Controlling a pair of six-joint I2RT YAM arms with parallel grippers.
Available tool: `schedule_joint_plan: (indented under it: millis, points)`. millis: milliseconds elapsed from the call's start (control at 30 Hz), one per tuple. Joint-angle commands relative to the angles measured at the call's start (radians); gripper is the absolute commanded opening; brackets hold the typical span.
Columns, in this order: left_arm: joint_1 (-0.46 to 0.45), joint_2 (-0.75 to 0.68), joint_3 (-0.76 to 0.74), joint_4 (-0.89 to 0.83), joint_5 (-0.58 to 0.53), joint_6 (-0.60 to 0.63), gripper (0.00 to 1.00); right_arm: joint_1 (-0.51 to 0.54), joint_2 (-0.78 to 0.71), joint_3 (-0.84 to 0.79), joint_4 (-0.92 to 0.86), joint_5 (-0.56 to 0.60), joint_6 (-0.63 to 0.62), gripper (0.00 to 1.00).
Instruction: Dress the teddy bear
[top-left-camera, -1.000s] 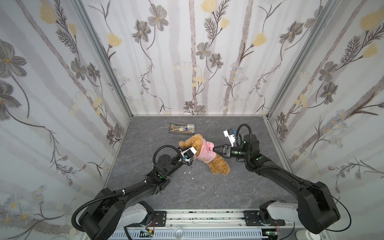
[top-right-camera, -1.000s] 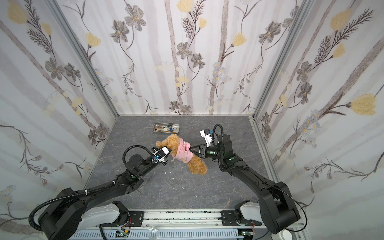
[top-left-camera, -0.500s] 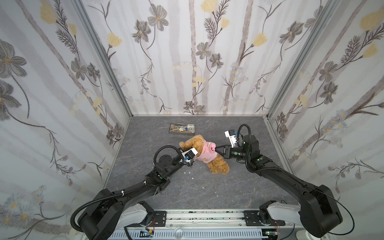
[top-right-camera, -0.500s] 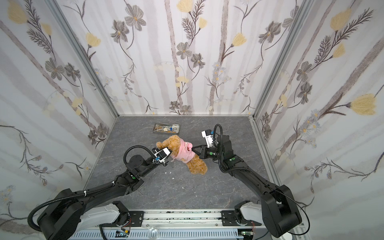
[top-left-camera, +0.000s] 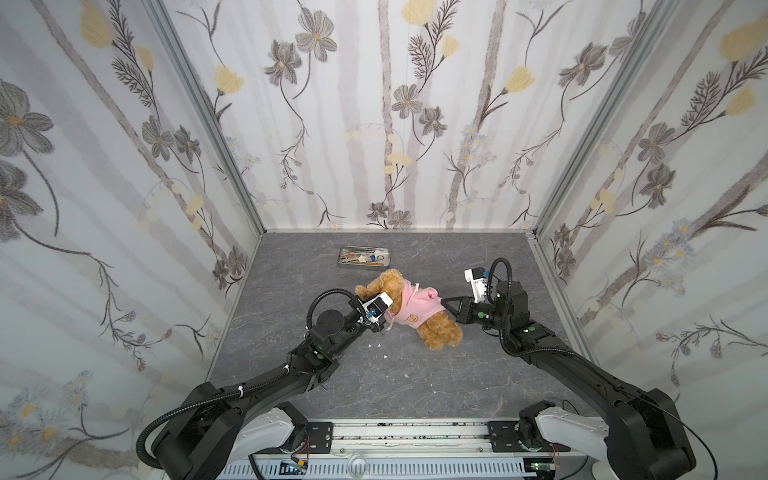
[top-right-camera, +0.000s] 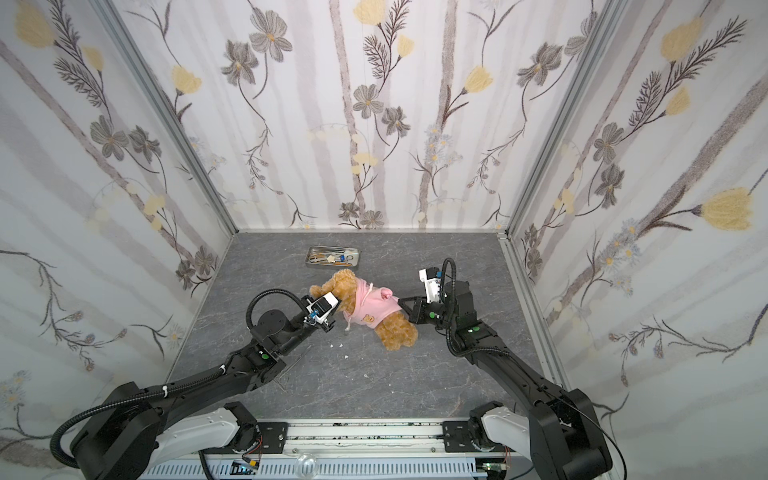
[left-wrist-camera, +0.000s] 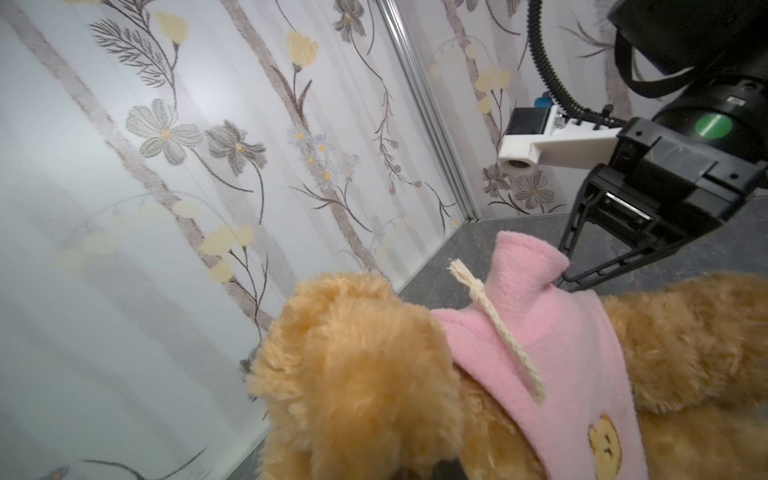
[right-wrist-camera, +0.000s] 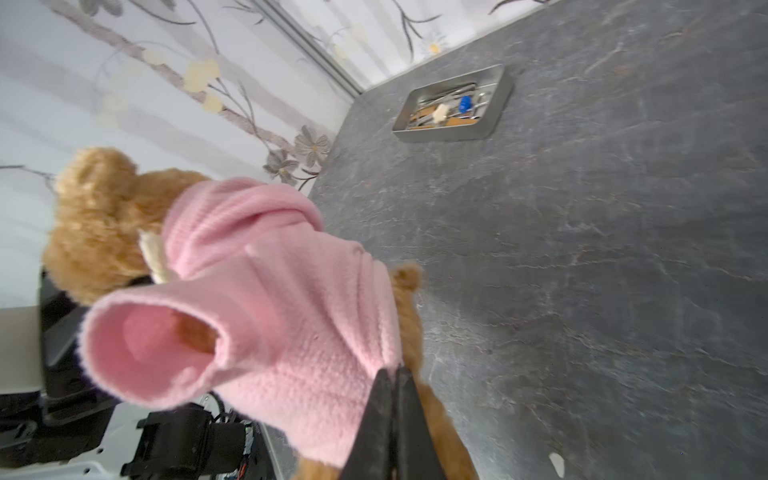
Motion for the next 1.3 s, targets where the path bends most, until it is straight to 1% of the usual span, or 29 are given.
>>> schedule_joint_plan:
  millis: [0, 100, 200, 333, 400, 467, 600, 667, 767, 867, 1000, 1133, 1167, 1233, 1267]
  points:
    - [0.008, -0.011, -0.001, 0.118, -0.109, 0.002, 0.0, -0.009, -0.009, -0.008, -0.06, 0.123, -0.023, 0.0]
    - [0.01, -0.009, -0.001, 0.118, -0.106, -0.005, 0.0, -0.01, -0.017, -0.012, -0.052, 0.113, -0.025, 0.0]
    - [0.01, -0.002, 0.002, 0.116, -0.109, -0.013, 0.0, -0.012, -0.027, -0.014, -0.023, 0.078, -0.025, 0.0]
    - [0.008, 0.013, 0.011, 0.109, -0.116, -0.012, 0.0, -0.009, -0.028, -0.014, 0.053, -0.012, -0.003, 0.0]
    - [0.005, 0.024, 0.021, 0.102, -0.169, -0.016, 0.0, -0.008, -0.024, -0.009, 0.059, -0.031, -0.006, 0.0]
    - [0.001, 0.034, 0.039, 0.094, -0.259, -0.032, 0.0, -0.007, -0.032, -0.014, 0.051, -0.024, -0.011, 0.0]
    - [-0.006, 0.05, 0.07, 0.061, -0.408, -0.044, 0.0, -0.012, -0.058, -0.031, 0.015, 0.053, -0.022, 0.0]
    - [-0.015, 0.062, 0.079, 0.044, -0.466, -0.036, 0.0, -0.009, -0.069, -0.049, 0.032, 0.078, -0.015, 0.0]
    - [-0.04, 0.086, 0.095, 0.03, -0.544, 0.016, 0.0, 0.0, -0.091, -0.066, 0.07, 0.101, 0.0, 0.0]
    - [-0.06, 0.115, 0.117, 0.024, -0.623, 0.052, 0.0, 0.015, -0.103, -0.055, 0.058, 0.138, -0.018, 0.0]
    - [-0.06, 0.124, 0.135, 0.004, -0.675, 0.03, 0.0, 0.017, -0.099, -0.056, 0.006, 0.201, -0.048, 0.0]
    - [-0.06, 0.148, 0.155, -0.05, -0.685, 0.001, 0.0, 0.007, -0.101, -0.085, -0.004, 0.286, -0.055, 0.0]
    - [-0.06, 0.144, 0.162, -0.078, -0.665, -0.017, 0.0, 0.005, -0.1, -0.084, 0.011, 0.291, -0.058, 0.0]
    - [-0.06, 0.132, 0.174, -0.139, -0.585, -0.065, 0.0, 0.005, -0.093, -0.068, 0.061, 0.239, -0.077, 0.0]
    - [-0.061, 0.132, 0.182, -0.179, -0.533, -0.096, 0.0, 0.005, -0.086, -0.051, 0.079, 0.206, -0.082, 0.16]
